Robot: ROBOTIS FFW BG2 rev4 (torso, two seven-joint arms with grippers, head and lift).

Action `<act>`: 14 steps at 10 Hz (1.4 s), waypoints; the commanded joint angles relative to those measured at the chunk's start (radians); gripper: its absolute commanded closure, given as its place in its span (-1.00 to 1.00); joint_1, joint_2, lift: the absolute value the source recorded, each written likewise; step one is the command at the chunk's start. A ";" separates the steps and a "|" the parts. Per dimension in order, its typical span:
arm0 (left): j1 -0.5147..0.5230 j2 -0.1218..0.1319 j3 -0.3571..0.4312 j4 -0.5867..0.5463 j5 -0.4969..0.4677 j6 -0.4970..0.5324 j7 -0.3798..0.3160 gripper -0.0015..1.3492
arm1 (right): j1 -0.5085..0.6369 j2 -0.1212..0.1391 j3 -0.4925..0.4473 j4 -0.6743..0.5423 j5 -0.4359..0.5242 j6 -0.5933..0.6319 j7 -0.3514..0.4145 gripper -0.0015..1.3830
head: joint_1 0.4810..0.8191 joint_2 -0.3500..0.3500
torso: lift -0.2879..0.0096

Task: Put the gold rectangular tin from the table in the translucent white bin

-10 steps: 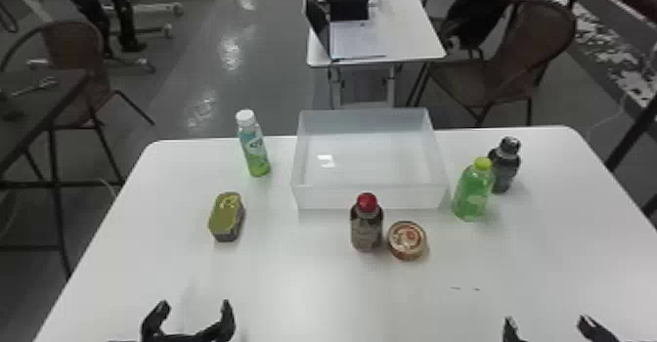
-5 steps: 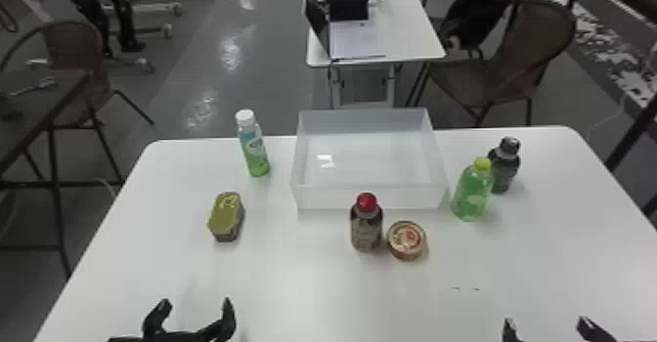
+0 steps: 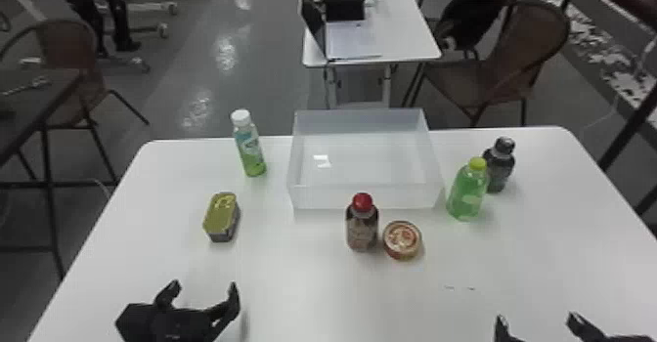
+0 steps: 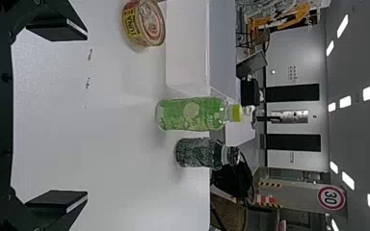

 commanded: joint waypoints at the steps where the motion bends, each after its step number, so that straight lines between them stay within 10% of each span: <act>1: -0.059 -0.003 0.012 0.049 -0.023 0.008 -0.009 -0.86 | -0.006 0.000 0.002 0.003 -0.001 0.000 0.000 -0.82 | 0.27 0.27 | 0.55; 8: -0.298 -0.003 0.051 0.252 -0.158 0.073 -0.078 -0.86 | -0.034 0.000 0.008 0.025 -0.007 0.005 0.020 -0.82 | 0.27 0.20 | 0.55; 14: -0.462 0.067 0.069 0.437 -0.210 0.084 -0.104 -0.85 | -0.057 0.001 0.013 0.042 -0.015 0.015 0.048 -0.82 | 0.27 0.31 | 0.55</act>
